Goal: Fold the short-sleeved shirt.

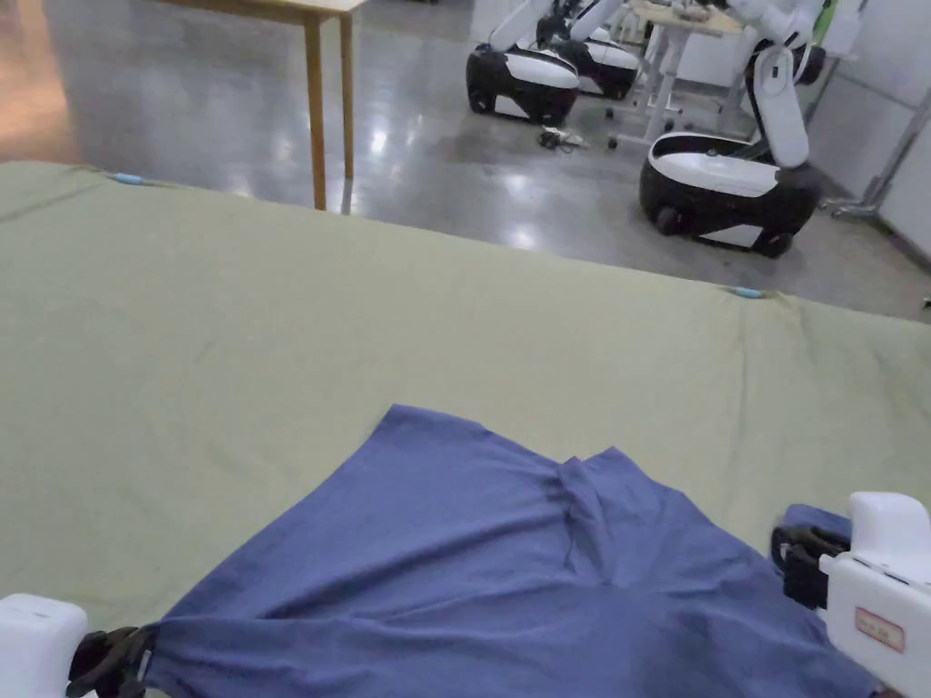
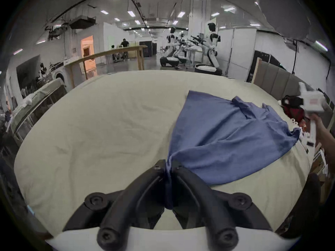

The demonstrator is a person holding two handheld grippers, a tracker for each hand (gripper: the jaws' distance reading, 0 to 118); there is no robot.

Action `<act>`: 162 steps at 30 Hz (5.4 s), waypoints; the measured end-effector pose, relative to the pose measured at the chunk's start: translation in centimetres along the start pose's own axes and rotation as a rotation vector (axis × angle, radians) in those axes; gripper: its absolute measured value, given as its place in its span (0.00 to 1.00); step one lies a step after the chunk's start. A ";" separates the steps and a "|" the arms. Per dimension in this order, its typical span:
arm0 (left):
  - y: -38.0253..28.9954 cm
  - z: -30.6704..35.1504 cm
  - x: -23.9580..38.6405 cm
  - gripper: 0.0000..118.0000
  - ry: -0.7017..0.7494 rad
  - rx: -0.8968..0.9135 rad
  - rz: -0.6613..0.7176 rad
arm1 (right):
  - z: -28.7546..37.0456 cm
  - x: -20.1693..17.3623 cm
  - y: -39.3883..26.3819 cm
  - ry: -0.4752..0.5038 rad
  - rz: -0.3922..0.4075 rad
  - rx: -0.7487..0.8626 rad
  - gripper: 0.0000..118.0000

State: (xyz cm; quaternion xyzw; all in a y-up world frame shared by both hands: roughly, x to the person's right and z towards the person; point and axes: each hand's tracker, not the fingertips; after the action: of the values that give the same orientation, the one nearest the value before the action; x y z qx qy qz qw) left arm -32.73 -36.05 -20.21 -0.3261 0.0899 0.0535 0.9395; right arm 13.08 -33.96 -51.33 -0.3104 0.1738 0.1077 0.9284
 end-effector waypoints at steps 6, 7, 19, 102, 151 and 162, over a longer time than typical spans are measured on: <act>0.6 -0.3 0.9 0.03 0.009 0.004 0.001 | -11.0 2.3 3.4 0.132 0.076 -0.221 0.41; 0.6 -0.5 0.9 0.03 0.009 0.002 0.002 | -12.1 2.1 3.4 0.116 0.084 -0.250 0.70; 0.4 -1.8 0.5 0.03 0.041 -0.044 0.009 | -17.0 0.2 3.5 0.187 0.079 -0.242 0.50; 42.9 -0.1 4.2 0.00 0.205 0.474 -0.036 | 17.5 10.7 36.1 -0.069 -0.126 0.610 0.04; -6.6 11.4 5.8 0.92 0.071 0.022 -0.020 | 24.6 3.2 -17.3 0.110 -0.263 0.019 0.75; -9.1 17.4 9.4 0.60 0.111 0.178 -0.033 | 28.9 -1.9 -19.4 0.034 -0.185 0.371 0.74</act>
State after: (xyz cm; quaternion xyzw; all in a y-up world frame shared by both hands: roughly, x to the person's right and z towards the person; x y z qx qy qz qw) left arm -19.75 -31.96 -3.18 -0.2454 0.1407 0.0117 0.9591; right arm 24.72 -31.60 -18.52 -0.1505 0.1769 -0.0172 0.9725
